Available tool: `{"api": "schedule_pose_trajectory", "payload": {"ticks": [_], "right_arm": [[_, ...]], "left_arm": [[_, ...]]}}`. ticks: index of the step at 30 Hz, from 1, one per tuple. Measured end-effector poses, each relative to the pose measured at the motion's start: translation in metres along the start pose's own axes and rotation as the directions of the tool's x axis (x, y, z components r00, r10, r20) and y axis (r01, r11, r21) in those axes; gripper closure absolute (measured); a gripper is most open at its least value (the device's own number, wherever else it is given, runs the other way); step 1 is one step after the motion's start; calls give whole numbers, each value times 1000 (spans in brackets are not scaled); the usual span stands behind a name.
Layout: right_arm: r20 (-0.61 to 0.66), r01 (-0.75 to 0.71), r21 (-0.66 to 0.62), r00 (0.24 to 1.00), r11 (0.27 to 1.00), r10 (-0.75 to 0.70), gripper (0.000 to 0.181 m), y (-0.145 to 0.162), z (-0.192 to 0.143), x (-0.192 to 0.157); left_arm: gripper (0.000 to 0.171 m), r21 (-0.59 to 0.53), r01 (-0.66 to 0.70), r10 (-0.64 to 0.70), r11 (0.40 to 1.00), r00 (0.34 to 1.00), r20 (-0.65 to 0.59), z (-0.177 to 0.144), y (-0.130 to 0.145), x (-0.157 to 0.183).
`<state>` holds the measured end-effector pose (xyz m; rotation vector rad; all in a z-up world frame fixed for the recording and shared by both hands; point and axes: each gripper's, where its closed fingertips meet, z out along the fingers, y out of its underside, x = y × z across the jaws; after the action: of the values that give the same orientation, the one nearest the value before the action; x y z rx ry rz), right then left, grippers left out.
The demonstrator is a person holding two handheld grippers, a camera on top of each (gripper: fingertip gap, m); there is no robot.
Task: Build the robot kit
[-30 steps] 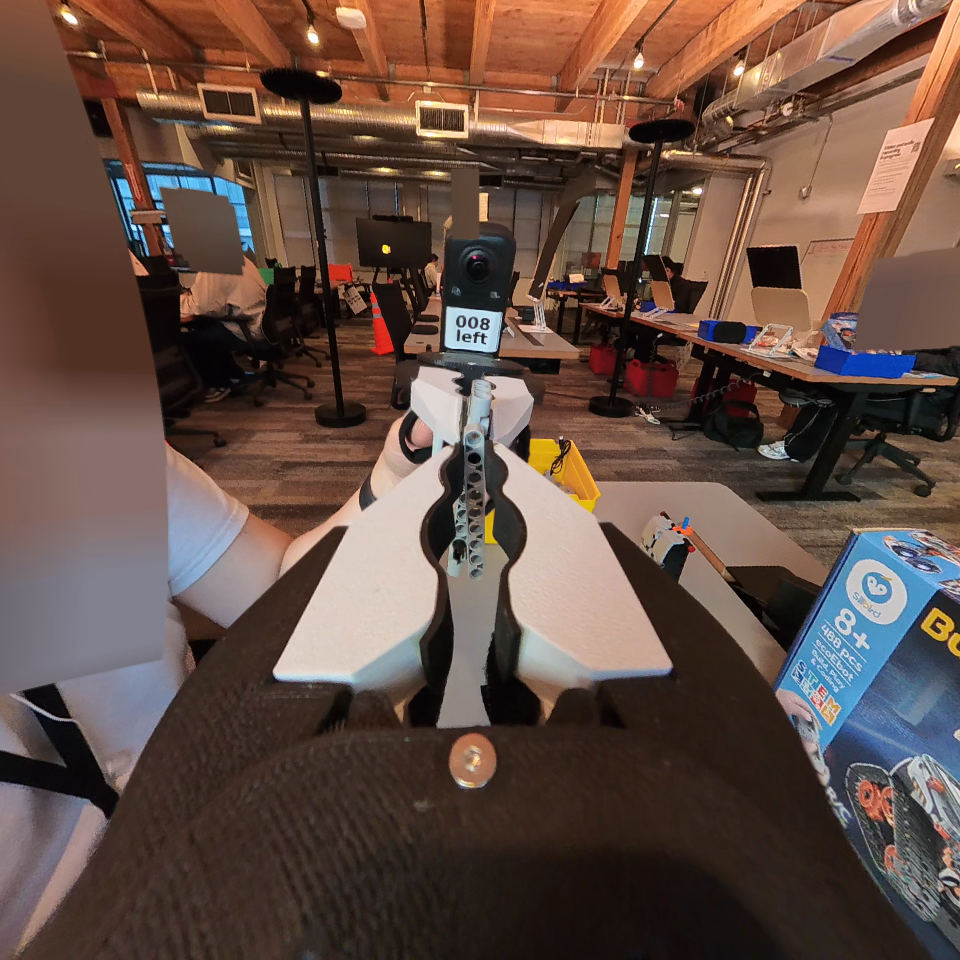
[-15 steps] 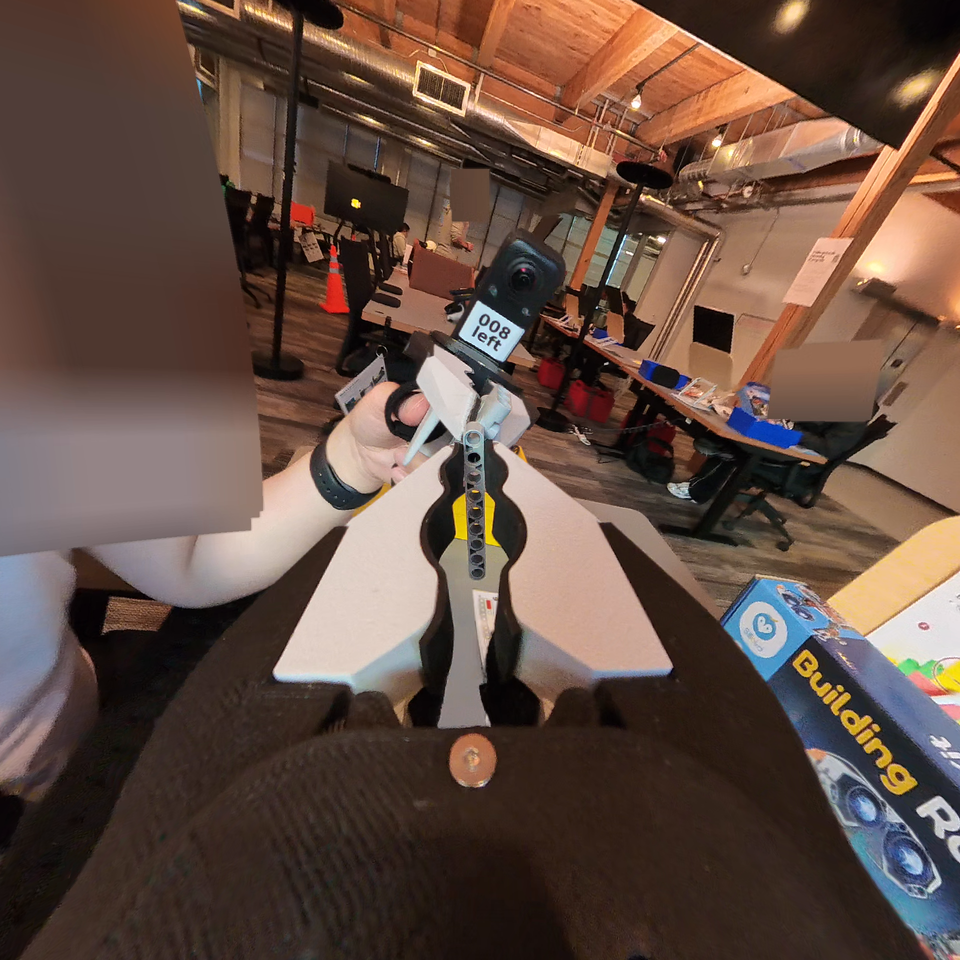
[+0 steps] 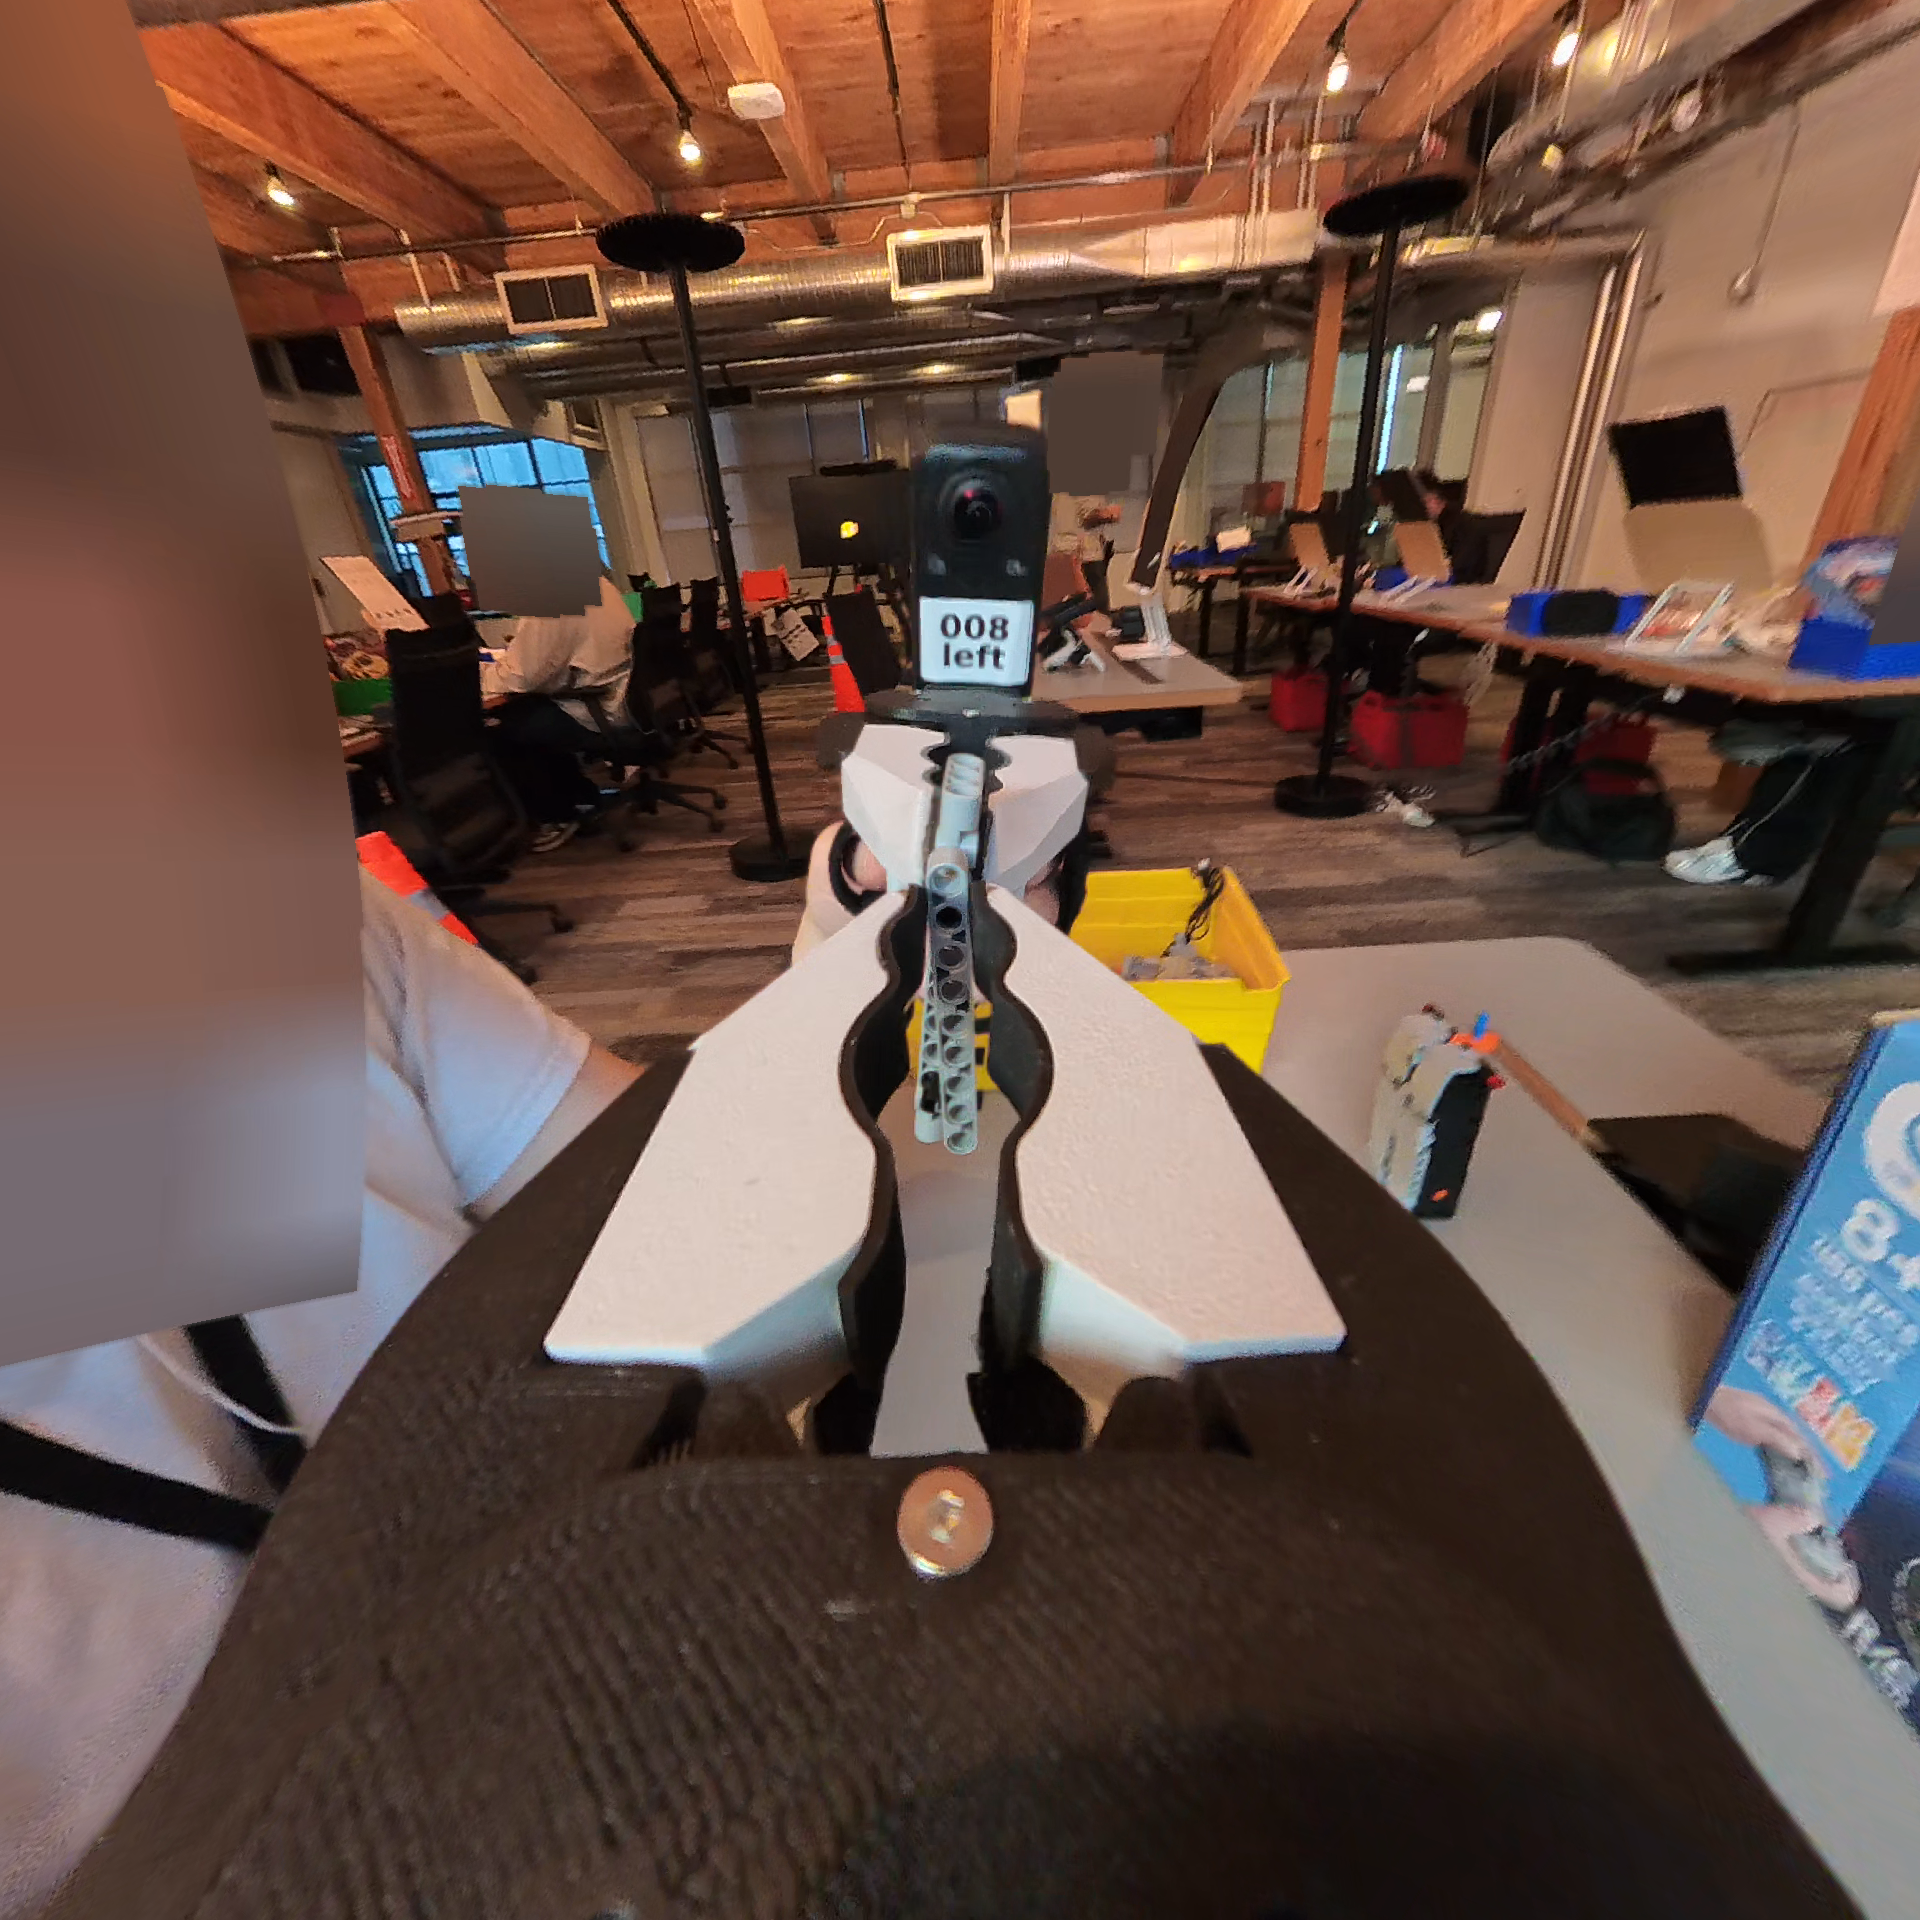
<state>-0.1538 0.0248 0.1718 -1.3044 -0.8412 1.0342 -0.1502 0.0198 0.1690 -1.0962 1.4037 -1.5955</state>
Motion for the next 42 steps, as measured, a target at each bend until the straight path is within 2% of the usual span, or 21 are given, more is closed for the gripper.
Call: {"api": "schedule_pose_trajectory", "payload": {"ticks": [2, 6, 10, 13, 14, 17, 18, 20, 26, 29, 39, 42], "right_arm": [[-11, 42, 36, 999, 998, -42, 154, -5, -2, 0], [31, -19, -8, 999, 1000, 19, 152, 12, -7, 10], [42, -25, -93, 999, 995, 29, 155, 34, 9, 15], [48, 4, -138, 999, 990, 3, 169, 43, 15, 15], [58, 13, -129, 998, 992, -5, 175, 42, 15, 13], [53, 22, -84, 998, 996, -18, 176, 35, 18, 12], [63, 14, -57, 998, 998, -11, 176, 31, 18, 10], [79, -13, -3, 997, 1000, 13, 176, 22, 19, 8], [0, -1, 114, 1000, 993, 0, 176, -2, 7, 14], [-18, 7, 102, 1000, 995, -5, 176, -1, 5, 16], [-13, 19, 93, 1000, 996, -18, 175, -2, 3, 13], [8, -39, 61, 999, 997, 39, 175, 0, 0, 13]], "left_arm": [[167, 20, 17, -18, 1000, 1000, 8, -2, -3, -3], [167, 76, 72, -73, 994, 997, 10, -13, -10, -9], [167, 124, 115, -115, 986, 993, -11, -20, -17, -12], [167, 159, 145, -143, 977, 989, -21, -24, -21, -14], [167, 170, 145, -145, 975, 989, -15, -25, -22, -16], [167, 215, 148, -146, 965, 989, -25, -26, -29, -15], [163, 221, 139, -140, 965, 990, -11, -25, -30, -16], [149, 204, 118, -126, 972, 992, 28, -23, -28, -18], [153, 117, 116, -116, 986, 993, -5, -17, -16, -9], [167, 132, 107, -106, 985, 994, -15, -11, -16, -9], [167, 91, 92, -91, 992, 996, -17, -10, -12, -7], [167, 73, 78, -77, 994, 997, -12, -10, -9, -7]]}}
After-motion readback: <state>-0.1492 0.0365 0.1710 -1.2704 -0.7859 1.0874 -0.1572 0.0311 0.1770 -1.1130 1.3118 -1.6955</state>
